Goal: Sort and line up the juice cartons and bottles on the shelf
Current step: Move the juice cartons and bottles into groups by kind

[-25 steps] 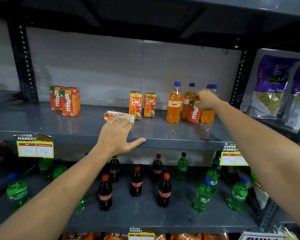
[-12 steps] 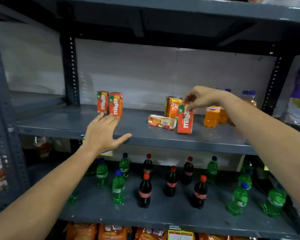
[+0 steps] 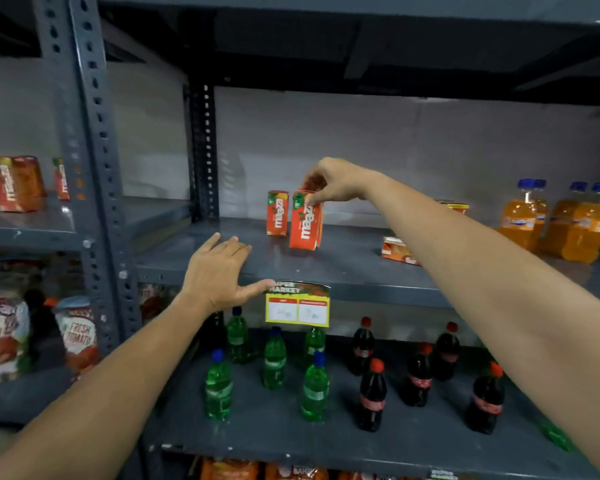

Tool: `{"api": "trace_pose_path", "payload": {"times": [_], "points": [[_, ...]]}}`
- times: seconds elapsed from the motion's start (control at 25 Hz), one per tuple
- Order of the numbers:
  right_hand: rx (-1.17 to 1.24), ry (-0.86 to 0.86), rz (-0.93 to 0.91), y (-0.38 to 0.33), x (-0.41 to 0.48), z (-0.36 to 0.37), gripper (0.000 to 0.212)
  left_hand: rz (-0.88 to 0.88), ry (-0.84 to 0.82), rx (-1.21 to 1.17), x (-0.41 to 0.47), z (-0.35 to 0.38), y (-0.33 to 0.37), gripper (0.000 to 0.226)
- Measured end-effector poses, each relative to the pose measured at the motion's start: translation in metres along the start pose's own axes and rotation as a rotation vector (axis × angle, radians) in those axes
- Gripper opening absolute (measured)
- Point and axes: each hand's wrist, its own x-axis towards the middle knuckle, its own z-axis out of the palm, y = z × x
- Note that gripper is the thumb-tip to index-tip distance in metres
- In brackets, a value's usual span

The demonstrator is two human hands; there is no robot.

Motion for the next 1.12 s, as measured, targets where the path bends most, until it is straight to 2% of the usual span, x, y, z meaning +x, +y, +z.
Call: {"api": "trace_pose_path", "payload": {"times": [0.16,0.48,0.68,0.84,0.92,1.04,1.12], "points": [[-0.051,0.036,0.036,-0.026,0.044,0.015,0.037,-0.006,0.027,-0.026,-0.003,0.013,-0.005,0.098],[-0.095,0.032,0.11,-0.021,0.082,0.054,0.04,-0.003,0.091,-0.054,-0.003,0.016,-0.005,0.097],[0.036,0.062,0.093,-0.008,0.055,0.038,0.066,0.003,0.021,-0.049,-0.003,0.012,-0.005,0.101],[-0.014,0.271,0.09,0.023,0.013,0.017,0.037,0.022,0.052,-0.131,-0.001,0.009,-0.001,0.102],[-0.025,0.295,0.151,0.047,-0.011,0.016,0.033,0.03,0.072,-0.178,0.0,0.006,0.004,0.104],[-0.139,0.054,0.282,0.08,-0.046,0.028,0.043,0.099,0.088,-0.212,0.004,-0.001,0.033,0.104],[-0.197,-0.145,0.311,0.093,-0.069,0.038,0.06,0.147,0.1,-0.211,0.01,-0.006,0.066,0.1]]}}
